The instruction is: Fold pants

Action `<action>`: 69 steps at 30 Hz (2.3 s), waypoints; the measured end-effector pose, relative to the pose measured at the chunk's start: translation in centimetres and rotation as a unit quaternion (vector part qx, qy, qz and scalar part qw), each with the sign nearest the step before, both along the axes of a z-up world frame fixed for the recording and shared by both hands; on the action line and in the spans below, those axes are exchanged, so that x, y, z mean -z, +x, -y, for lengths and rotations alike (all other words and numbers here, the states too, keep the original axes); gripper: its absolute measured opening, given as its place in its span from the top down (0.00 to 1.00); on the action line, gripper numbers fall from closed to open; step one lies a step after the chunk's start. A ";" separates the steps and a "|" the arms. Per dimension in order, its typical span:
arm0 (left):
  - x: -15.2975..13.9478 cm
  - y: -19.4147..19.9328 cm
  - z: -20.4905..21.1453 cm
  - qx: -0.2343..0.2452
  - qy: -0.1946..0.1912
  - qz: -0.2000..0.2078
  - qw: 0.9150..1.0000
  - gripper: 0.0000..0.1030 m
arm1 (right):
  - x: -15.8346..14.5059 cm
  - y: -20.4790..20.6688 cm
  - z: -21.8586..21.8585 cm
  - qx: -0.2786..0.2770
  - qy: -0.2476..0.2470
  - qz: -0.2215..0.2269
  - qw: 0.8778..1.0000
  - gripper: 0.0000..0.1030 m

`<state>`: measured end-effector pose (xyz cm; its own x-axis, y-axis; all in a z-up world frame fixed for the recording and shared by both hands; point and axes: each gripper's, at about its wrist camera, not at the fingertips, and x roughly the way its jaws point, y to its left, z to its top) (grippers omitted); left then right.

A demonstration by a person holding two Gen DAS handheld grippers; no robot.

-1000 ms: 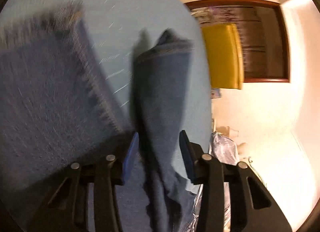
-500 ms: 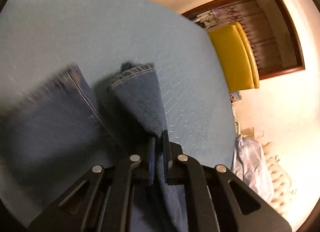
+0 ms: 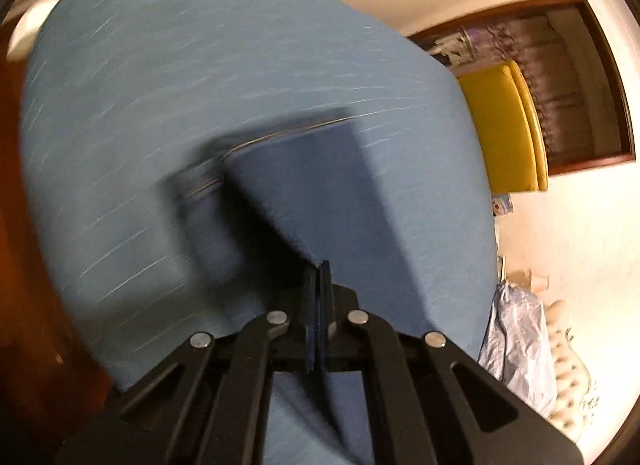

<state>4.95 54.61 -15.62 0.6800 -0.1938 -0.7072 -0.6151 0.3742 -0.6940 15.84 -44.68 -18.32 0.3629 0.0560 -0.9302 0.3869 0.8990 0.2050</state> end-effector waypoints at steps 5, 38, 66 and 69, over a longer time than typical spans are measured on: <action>-10.0 4.5 1.7 0.036 0.059 0.035 0.997 0.99 | -0.9 0.1 1.2 0.014 0.030 0.003 0.999 0.91; 5.9 -9.1 -2.0 -0.014 -0.048 0.080 0.996 0.82 | -1.0 0.7 -1.9 -0.007 -0.033 -0.022 0.999 0.91; -0.2 -11.3 0.2 -0.022 0.169 0.015 0.985 0.57 | -0.8 -0.7 0.2 -0.027 0.019 0.025 0.999 0.82; -3.5 -7.6 5.6 0.057 0.274 0.031 0.960 0.54 | -1.6 -1.2 0.8 -0.028 0.014 0.036 0.999 0.50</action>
<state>-2.64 48.99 -12.09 0.7201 0.1204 -0.6833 -0.5128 0.7557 -0.4073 14.61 -45.44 -16.71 0.4239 0.1039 -0.8997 0.3193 0.9125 0.2558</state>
